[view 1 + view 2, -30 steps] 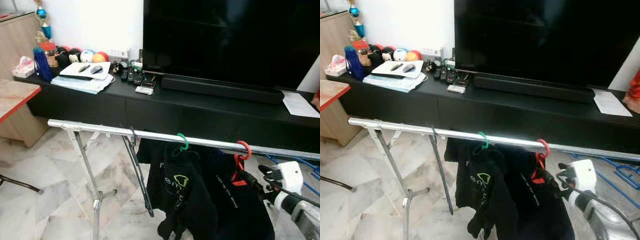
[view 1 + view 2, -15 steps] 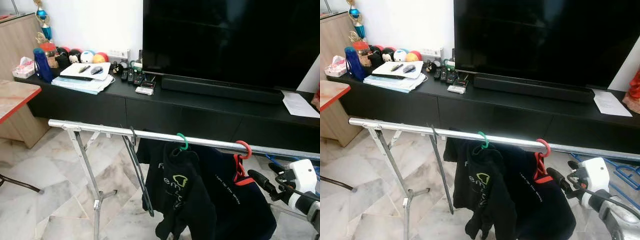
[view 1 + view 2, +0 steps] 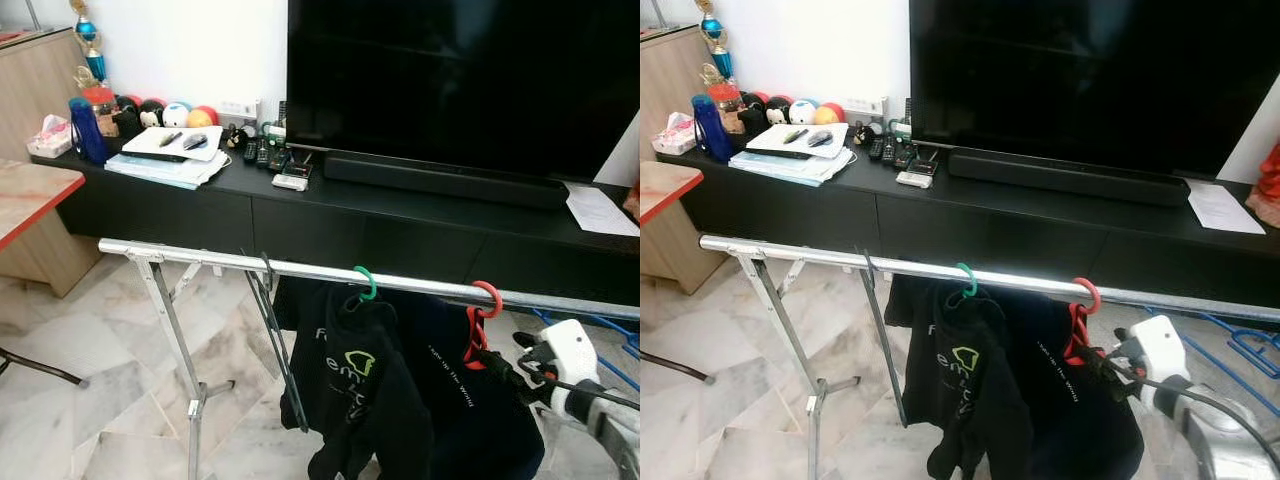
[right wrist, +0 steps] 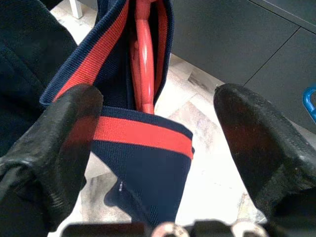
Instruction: Hang hanger
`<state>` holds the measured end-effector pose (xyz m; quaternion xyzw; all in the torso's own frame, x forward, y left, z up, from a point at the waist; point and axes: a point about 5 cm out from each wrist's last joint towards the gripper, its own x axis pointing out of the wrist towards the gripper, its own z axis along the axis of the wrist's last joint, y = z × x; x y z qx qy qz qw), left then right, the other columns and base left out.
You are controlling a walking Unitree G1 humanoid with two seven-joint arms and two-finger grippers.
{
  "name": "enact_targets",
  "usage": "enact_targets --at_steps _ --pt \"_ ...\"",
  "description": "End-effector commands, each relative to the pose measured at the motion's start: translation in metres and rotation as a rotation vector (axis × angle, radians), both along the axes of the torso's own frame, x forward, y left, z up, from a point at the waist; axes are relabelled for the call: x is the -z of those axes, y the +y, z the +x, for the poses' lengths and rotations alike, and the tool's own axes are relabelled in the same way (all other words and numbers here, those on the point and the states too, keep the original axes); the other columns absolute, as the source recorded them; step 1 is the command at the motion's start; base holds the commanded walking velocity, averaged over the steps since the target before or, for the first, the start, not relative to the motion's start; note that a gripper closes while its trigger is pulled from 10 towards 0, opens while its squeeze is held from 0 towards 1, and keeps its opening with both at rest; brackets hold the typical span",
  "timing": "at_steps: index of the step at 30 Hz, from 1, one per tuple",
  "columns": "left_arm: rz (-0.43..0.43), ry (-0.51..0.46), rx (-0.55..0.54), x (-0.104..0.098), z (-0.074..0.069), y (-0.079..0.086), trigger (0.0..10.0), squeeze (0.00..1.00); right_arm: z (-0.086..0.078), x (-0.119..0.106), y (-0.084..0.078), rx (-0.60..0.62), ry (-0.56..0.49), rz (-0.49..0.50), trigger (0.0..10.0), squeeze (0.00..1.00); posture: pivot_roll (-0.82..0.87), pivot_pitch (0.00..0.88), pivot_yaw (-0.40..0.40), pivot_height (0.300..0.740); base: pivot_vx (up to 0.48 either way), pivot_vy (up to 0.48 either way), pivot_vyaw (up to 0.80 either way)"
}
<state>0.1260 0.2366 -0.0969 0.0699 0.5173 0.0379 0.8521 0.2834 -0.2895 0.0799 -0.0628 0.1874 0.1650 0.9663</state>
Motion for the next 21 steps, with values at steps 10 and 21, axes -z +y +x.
enact_targets --at_steps 10,21 --pt "-0.03 0.033 0.008 0.007 -0.01 -0.016 10.0 0.0 0.011 -0.003 -0.001 0.033 -0.05 -0.024 10.0 0.0 -0.05 0.039 -0.084 0.74 0.0 0.0 0.0" --pt "-0.027 0.02 0.004 0.004 -0.007 -0.008 10.0 0.0 0.018 0.005 0.01 0.033 -0.035 -0.047 10.0 0.0 -0.04 0.046 -0.084 0.74 0.0 0.0 0.0"
